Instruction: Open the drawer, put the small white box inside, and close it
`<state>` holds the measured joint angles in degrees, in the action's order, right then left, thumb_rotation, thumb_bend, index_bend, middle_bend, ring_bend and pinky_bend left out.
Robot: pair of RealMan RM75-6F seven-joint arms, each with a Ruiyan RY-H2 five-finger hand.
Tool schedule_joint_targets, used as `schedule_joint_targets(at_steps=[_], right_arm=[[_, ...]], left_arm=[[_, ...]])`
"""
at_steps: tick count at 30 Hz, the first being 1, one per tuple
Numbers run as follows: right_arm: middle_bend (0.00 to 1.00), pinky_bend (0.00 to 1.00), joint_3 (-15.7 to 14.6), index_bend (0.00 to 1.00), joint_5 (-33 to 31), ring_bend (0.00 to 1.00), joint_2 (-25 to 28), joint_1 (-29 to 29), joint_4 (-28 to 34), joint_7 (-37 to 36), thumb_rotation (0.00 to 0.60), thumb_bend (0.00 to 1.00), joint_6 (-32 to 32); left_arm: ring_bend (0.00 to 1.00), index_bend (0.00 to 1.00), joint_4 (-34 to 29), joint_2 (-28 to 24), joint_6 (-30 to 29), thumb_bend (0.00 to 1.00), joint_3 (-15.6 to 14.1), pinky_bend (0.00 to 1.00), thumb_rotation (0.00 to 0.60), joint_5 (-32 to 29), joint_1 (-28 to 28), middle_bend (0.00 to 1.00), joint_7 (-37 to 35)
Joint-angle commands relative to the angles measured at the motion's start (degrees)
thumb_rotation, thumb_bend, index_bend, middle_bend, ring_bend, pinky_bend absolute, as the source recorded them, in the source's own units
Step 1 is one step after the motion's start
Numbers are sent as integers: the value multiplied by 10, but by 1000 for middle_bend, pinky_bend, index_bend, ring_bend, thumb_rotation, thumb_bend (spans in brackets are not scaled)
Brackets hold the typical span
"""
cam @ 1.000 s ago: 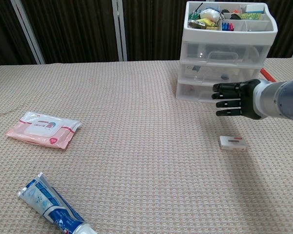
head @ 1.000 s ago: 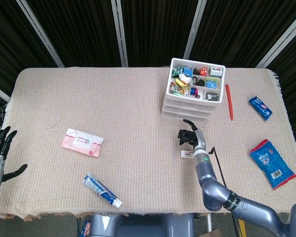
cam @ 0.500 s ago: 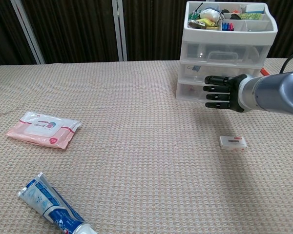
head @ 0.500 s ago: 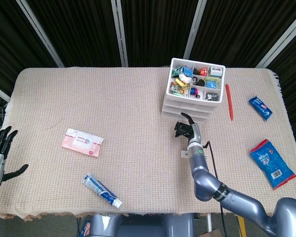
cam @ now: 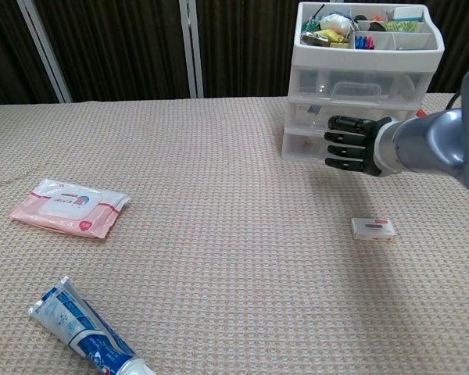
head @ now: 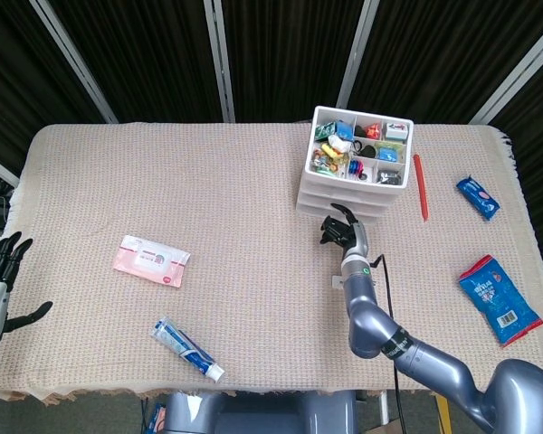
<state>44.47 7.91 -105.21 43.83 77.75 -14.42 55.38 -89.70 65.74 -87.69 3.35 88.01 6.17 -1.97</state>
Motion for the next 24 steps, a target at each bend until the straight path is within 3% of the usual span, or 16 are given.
schedule_joint_targets(at_steps=[1,13,24], right_arm=[[690,633,10,252,-12,674,-3,1,-4,-5,600,502,-4],[690,632,35,333,-84,668,-2,28,-53,26,600,501,-34],[687,632,39,356,-98,668,-3,37,-72,41,600,502,-46]], left_arm=[[0,57,-1,0,0,181,0,0,600,0,0,0,1],[0,58,-5,-1,2,180,-1,0,600,-1,0,0,-1],[0,57,-9,-2,5,180,-1,0,600,-4,0,0,-3]])
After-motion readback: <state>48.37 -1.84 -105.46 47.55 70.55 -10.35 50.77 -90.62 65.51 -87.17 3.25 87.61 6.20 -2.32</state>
